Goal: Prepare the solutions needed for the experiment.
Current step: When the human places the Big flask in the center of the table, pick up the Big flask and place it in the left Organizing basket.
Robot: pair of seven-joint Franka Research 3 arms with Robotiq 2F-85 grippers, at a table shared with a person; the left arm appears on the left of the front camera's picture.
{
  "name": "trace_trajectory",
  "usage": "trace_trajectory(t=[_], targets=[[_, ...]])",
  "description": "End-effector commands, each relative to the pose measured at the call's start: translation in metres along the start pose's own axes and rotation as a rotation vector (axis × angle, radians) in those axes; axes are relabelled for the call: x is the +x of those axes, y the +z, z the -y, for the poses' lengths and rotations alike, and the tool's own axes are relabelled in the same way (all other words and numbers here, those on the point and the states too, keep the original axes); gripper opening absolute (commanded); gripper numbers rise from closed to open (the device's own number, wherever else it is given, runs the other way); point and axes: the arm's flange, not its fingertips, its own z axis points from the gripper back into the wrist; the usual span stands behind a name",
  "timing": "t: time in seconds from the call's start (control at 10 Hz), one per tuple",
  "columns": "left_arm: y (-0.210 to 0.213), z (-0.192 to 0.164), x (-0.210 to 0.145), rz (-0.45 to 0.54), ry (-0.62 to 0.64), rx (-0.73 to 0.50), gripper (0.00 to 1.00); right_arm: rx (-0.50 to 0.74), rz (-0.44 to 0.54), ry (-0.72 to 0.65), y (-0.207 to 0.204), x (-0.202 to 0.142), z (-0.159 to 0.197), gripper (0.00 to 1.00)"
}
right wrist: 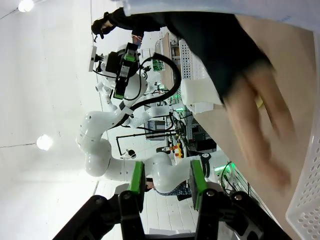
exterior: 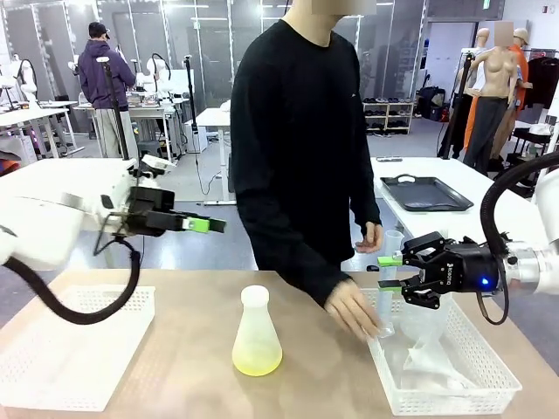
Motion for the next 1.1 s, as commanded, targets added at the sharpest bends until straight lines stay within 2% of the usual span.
trace_trajectory(t=[0.0,0.3,0.4,0.5,0.8,1.0], targets=[[-0.015,-0.015,0.0,0.022,-0.077,-0.056,1.0,-0.013,0.005,0.006,0.0,-0.001,0.0,0.47],[-0.036,-0.03,-0.016,0.112,-0.164,-0.069,1.0,-0.013,0.005,0.006,0.0,-0.001,0.0,0.47],[-0.036,-0.04,-0.022,0.089,-0.162,-0.044,1.0,-0.013,0.005,0.006,0.0,-0.001,0.0,0.47],[-0.037,-0.024,-0.015,0.065,-0.13,-0.053,1.0,-0.013,0.005,0.006,0.0,-0.001,0.0,0.47],[-0.037,-0.024,-0.015,0.065,-0.13,-0.053,1.0,-0.013,0.005,0.006,0.0,-0.001,0.0,0.47],[-0.042,-0.045,-0.024,0.114,-0.161,-0.037,1.0,-0.013,0.005,0.006,0.0,-0.001,0.0,0.47]])
